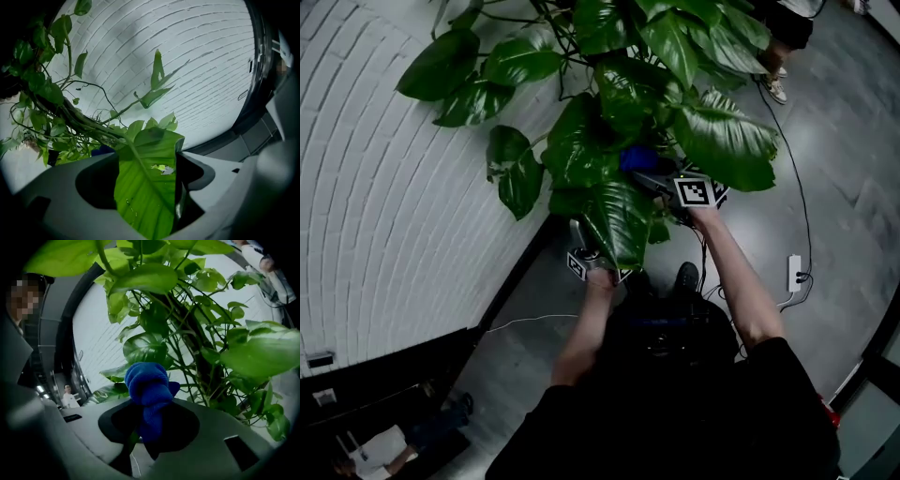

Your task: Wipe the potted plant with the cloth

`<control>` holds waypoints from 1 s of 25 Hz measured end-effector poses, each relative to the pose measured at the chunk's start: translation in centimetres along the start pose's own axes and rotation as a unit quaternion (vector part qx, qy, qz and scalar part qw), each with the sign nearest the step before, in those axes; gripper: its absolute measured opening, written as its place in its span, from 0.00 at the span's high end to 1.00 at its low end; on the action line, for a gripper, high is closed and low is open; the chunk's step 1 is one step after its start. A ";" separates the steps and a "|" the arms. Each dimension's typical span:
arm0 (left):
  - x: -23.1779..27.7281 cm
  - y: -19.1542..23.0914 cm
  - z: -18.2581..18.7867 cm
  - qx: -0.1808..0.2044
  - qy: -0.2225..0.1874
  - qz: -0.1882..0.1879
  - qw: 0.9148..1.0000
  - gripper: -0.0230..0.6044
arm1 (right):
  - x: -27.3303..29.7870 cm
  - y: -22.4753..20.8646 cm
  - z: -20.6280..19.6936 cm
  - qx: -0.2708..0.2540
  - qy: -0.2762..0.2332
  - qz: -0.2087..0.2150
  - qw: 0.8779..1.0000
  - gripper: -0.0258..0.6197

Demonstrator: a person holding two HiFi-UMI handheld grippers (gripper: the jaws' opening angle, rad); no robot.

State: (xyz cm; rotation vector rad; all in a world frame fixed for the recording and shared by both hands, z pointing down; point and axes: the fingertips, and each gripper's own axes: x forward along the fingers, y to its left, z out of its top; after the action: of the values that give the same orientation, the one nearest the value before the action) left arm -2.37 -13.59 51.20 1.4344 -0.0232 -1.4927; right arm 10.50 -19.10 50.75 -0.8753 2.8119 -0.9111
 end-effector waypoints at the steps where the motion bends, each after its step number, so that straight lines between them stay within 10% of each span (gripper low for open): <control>1: 0.0 0.0 0.0 0.002 0.001 0.000 1.000 0.33 | -0.1 0.5 -0.6 0.000 0.006 0.009 1.000 0.77; 14: 0.3 -0.4 -1.1 0.016 0.015 0.000 1.000 0.33 | -5.5 8.0 -10.4 -0.022 0.078 0.076 0.994 0.77; 25: -1.8 -2.8 -3.4 0.046 0.035 0.005 0.998 0.34 | -10.1 5.9 2.6 -0.060 -0.099 -0.011 0.993 0.77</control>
State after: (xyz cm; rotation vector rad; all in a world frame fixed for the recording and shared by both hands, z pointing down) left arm -1.96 -9.01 49.82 1.5571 -0.0568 -1.4477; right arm 16.60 -11.14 44.22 -0.9549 2.7140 -0.6230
